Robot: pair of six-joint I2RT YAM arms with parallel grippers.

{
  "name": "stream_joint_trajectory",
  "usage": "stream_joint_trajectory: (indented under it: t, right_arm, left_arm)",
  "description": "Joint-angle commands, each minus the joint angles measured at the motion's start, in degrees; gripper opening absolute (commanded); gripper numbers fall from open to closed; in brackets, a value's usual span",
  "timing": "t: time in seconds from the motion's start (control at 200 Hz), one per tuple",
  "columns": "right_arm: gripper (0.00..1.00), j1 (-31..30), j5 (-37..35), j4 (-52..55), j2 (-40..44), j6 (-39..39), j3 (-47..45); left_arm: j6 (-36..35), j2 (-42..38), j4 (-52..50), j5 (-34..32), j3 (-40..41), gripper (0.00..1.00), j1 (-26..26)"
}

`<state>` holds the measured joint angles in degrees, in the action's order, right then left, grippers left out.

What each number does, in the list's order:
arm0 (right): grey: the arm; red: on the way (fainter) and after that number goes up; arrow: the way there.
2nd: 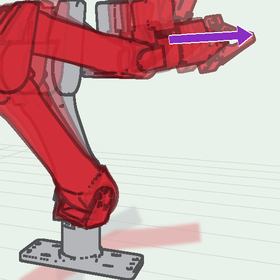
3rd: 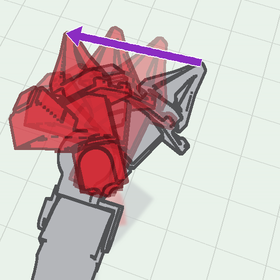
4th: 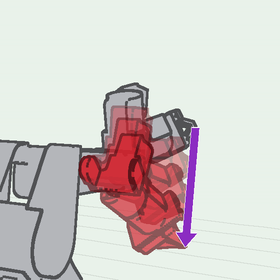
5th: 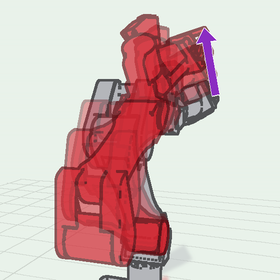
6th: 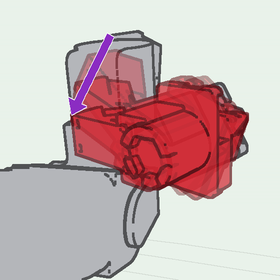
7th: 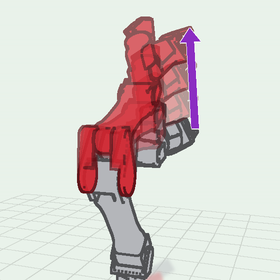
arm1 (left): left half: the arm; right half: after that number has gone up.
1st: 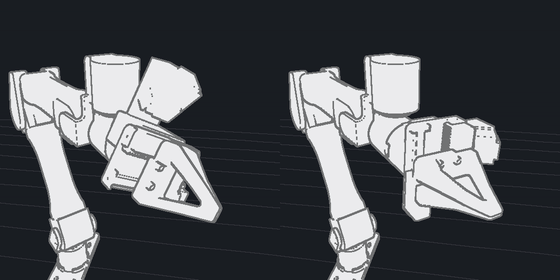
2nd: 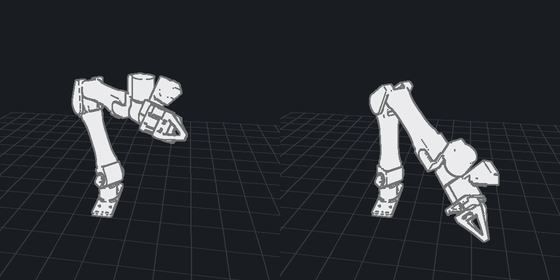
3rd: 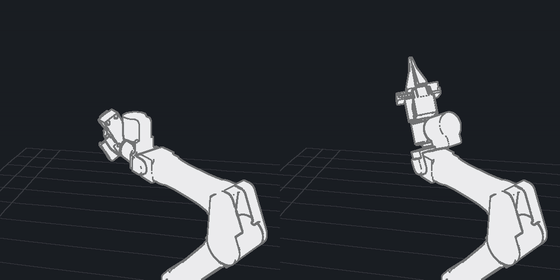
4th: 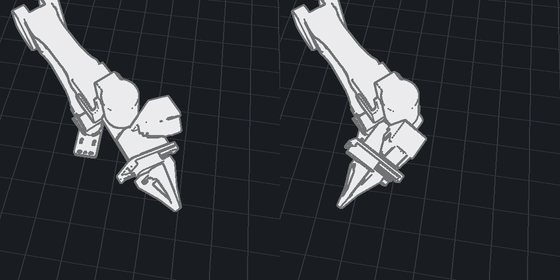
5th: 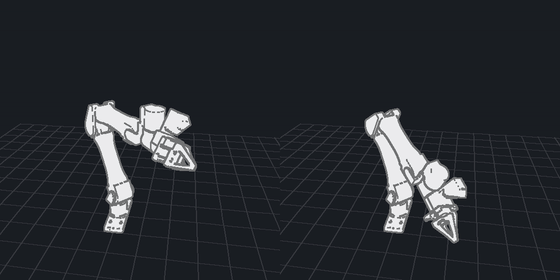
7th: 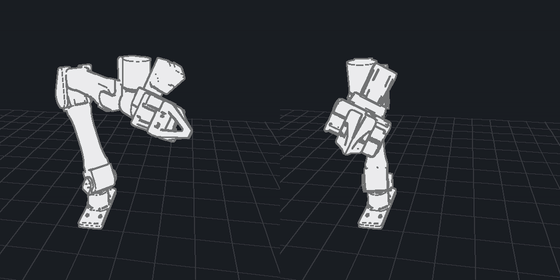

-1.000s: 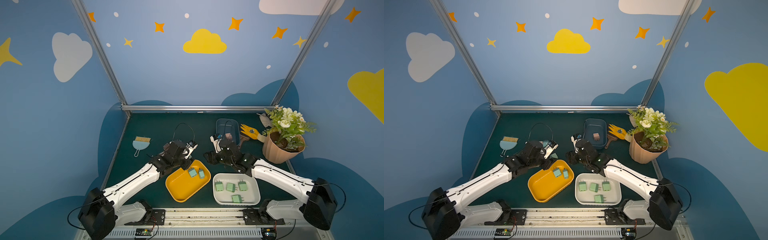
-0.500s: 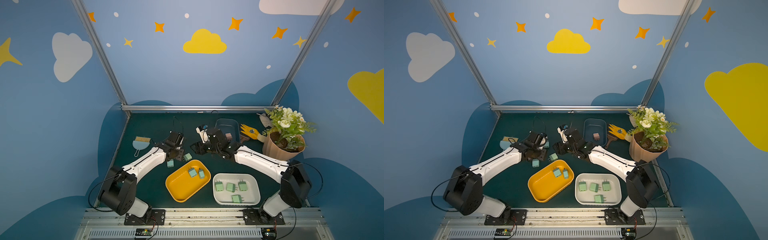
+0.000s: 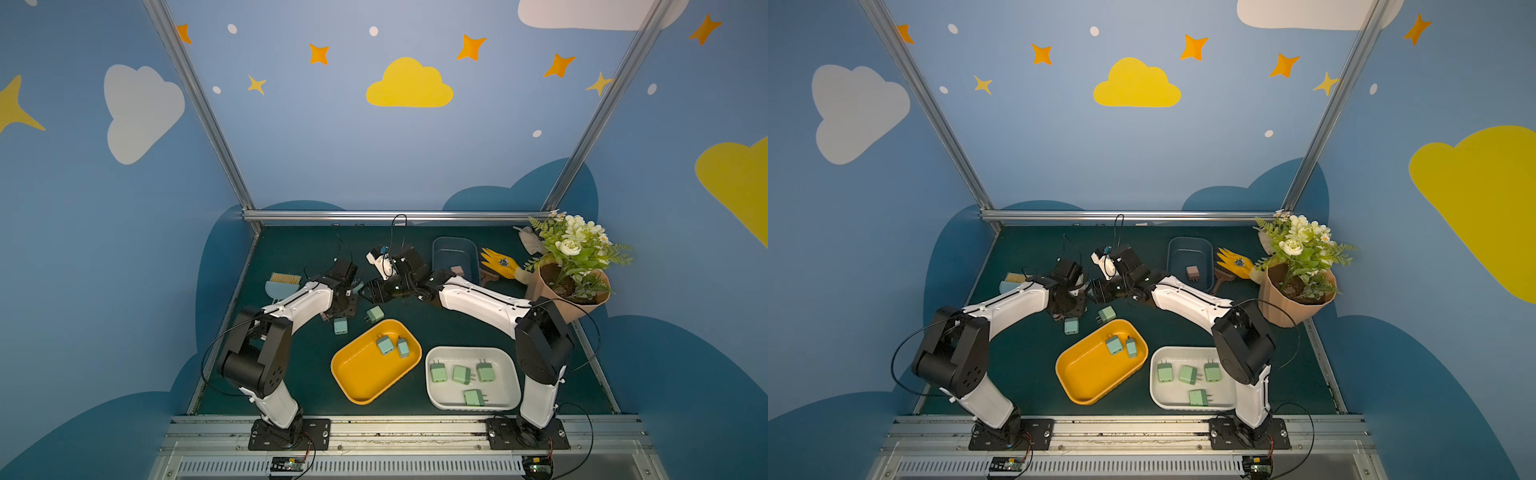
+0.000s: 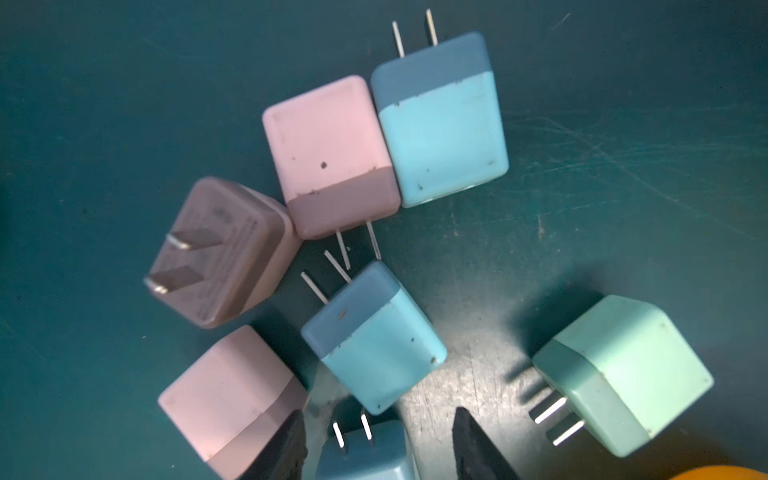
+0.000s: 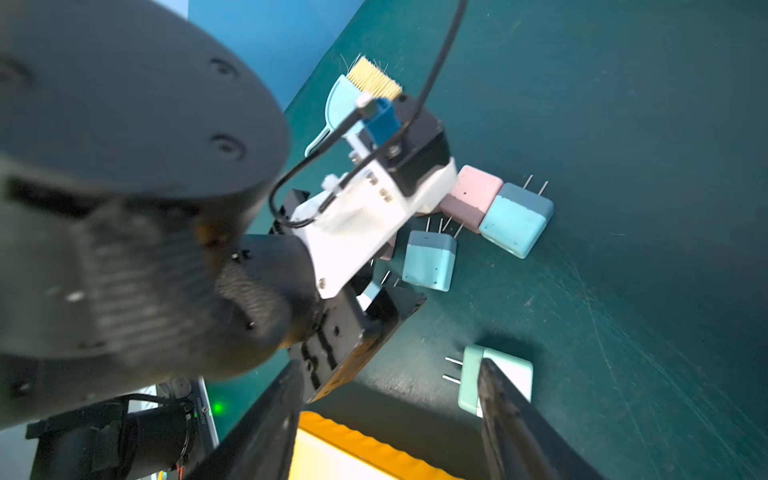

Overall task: Place the plugs by color into the storage box
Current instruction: Pick up the plug from the center of the board.

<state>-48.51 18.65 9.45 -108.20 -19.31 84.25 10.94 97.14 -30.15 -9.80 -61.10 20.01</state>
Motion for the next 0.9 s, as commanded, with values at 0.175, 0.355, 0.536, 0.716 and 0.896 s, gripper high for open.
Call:
stream_joint_trajectory:
  t: [0.175, 0.355, 0.536, 0.716, 0.896]
  right_arm:
    - [0.67, 2.16, 3.56, -1.04, -1.55, -5.3, -3.15]
    - [0.67, 4.28, 4.04, 0.02, -2.8, -5.65, -3.44]
    - [0.66, 5.93, 5.35, -0.12, -4.34, -6.68, -2.69]
    - [0.65, 6.3, 6.64, -1.79, -4.95, -7.93, -3.64]
    - [0.62, 6.66, 8.81, -3.82, -4.63, -10.96, -4.98]
  left_arm:
    - [1.24, 5.03, -1.24, 8.28, -4.96, 0.6, -4.05]
    - [-1.0, 6.68, -0.53, 10.01, -4.84, 0.64, -4.49]
    - [-2.26, 7.82, -0.19, 8.67, -4.61, 0.66, -4.46]
    - [-3.82, 9.1, -1.21, 9.07, -5.42, 0.66, -4.47]
    - [-4.26, 8.96, -1.03, 8.0, -4.95, 0.63, -4.52]
